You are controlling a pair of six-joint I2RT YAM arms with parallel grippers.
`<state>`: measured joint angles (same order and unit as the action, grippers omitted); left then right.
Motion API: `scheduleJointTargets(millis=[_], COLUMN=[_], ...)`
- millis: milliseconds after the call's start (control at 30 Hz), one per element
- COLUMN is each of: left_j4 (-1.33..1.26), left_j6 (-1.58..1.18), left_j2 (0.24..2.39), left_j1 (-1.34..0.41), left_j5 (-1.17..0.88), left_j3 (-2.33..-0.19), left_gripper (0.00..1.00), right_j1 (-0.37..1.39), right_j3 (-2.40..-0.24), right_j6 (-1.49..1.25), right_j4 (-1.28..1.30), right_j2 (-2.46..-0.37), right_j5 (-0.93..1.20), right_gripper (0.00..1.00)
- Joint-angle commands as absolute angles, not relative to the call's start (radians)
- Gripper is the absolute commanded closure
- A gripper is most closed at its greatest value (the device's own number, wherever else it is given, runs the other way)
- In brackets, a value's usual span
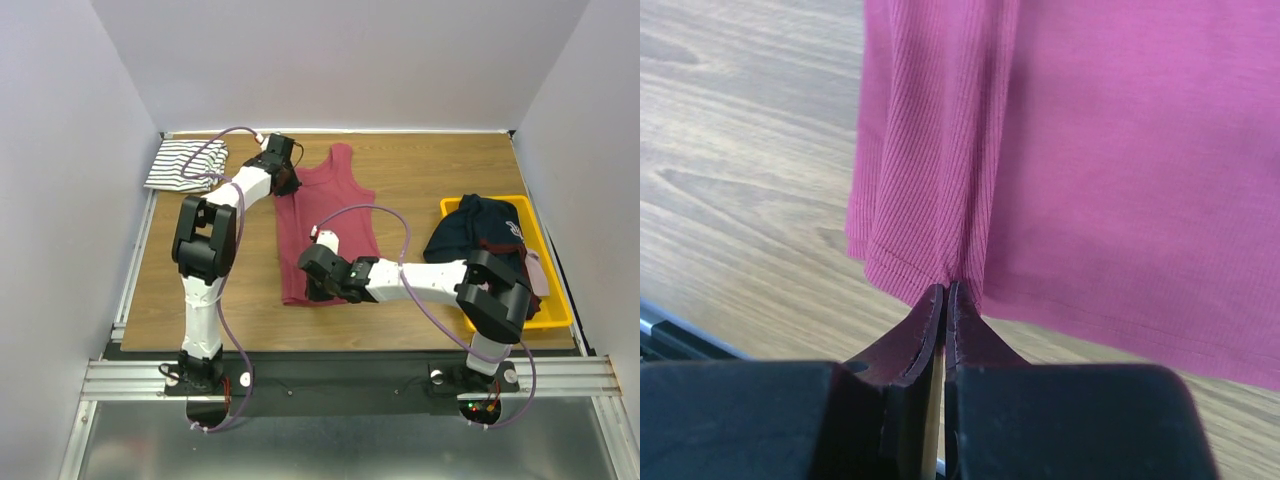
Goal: Fold and stack the tank tops
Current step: Fold the tank top
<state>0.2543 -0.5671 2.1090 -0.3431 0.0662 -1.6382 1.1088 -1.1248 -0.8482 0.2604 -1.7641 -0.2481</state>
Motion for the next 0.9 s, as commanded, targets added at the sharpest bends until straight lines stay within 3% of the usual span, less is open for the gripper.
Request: scheduleJointTargets(millis=[0,333,467,667,700,867], left_j4=[0.242,0.247,0.25,0.244,0.241,0.215], left_j6=[-0.574,-0.572,-0.566,-0.551,-0.543,-0.506], left_j2=[2.108,2.137,2.146,2.152,2.152,2.125], left_j1=[-0.359,-0.39,-0.4,-0.41,-0.411,-0.411], left_j5=[0.104,0.104,0.103,0.098,0.095,0.074], left_j3=[-1.71,-1.736,-1.736,-1.733,-1.733,-1.727], left_gripper=[1.0,1.0,1.0,0.84,0.76,0.57], right_j1=[1.104,1.095,1.094,1.094,1.094,1.094], right_j3=[-1.089,-0.996,-0.974,-0.95,-0.946,-0.905], right_j6=[-0.884,-0.92,-0.927,-0.94,-0.943,-0.959], right_j4=[0.213,0.179,0.173,0.167,0.167,0.169], right_j2=[-1.71,-1.666,-1.643,-1.621,-1.612,-1.527], right_j5=[-0.268,-0.275,-0.282,-0.287,-0.287,-0.314], right_gripper=[1.0,0.99,0.93,0.79,0.78,0.6])
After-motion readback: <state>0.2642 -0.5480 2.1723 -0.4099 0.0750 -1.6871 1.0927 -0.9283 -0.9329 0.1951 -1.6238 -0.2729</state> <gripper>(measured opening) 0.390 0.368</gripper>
